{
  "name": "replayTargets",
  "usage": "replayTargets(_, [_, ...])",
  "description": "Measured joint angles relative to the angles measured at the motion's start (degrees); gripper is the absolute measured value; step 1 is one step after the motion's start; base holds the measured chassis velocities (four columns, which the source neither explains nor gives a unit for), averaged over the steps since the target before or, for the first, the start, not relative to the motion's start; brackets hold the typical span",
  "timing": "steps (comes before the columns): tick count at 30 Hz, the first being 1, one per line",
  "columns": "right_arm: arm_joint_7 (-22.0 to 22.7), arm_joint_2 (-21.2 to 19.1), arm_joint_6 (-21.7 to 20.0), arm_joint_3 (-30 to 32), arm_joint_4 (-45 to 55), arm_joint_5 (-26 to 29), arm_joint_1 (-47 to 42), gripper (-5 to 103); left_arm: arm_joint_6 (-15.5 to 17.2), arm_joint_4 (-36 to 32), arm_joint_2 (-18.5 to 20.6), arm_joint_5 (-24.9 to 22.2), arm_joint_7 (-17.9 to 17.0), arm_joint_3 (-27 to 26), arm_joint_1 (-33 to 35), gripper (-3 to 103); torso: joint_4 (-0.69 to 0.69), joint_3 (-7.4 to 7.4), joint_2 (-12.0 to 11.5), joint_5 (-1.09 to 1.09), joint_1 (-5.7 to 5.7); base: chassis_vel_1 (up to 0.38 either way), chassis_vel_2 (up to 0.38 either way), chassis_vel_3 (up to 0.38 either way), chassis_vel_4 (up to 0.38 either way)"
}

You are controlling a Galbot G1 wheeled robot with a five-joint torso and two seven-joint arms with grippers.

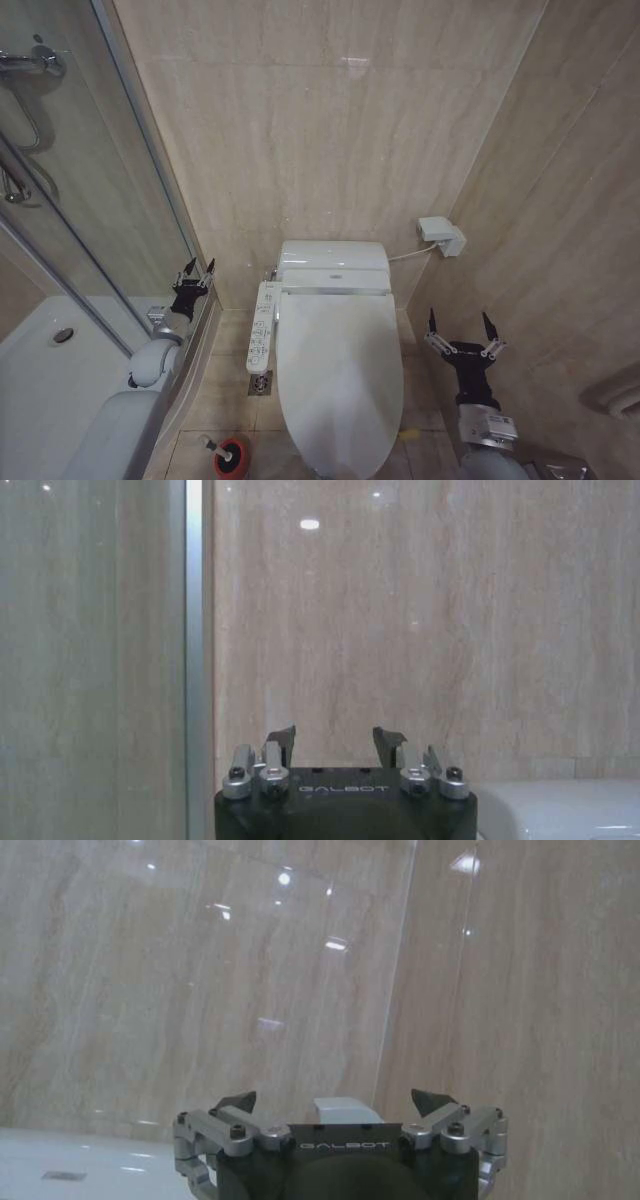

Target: Open the toilet lid, clean the toilet bowl with a toilet brush, close the toilet lid, and flush.

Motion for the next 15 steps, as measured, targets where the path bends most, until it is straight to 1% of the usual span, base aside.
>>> replayTargets(4, [0.0, 0.0, 0.0, 0.0, 0.0, 0.0, 0.0, 100, -0.2, 0.4, 0.0, 0.0, 0.2, 0.0, -0.1, 56, 0.0, 0.0, 0.0, 0.0, -0.01, -0.044, 0.043, 0.053, -0.047])
replayTargets(11, [0.0, 0.0, 0.0, 0.0, 0.0, 0.0, 0.0, 100, -0.3, 0.6, -0.1, 0.1, 0.3, 0.0, -0.2, 56, 0.0, 0.01, 0.0, 0.0, 0.06, -0.101, 0.101, 0.103, -0.115])
replayTargets(15, [0.0, 0.0, 0.0, 0.0, 0.0, 0.0, 0.0, 100, -0.3, 0.5, -0.3, 0.2, 0.3, 0.0, 0.0, 56, 0.01, 0.01, 0.0, 0.0, 0.04, -0.029, 0.029, 0.023, -0.02])
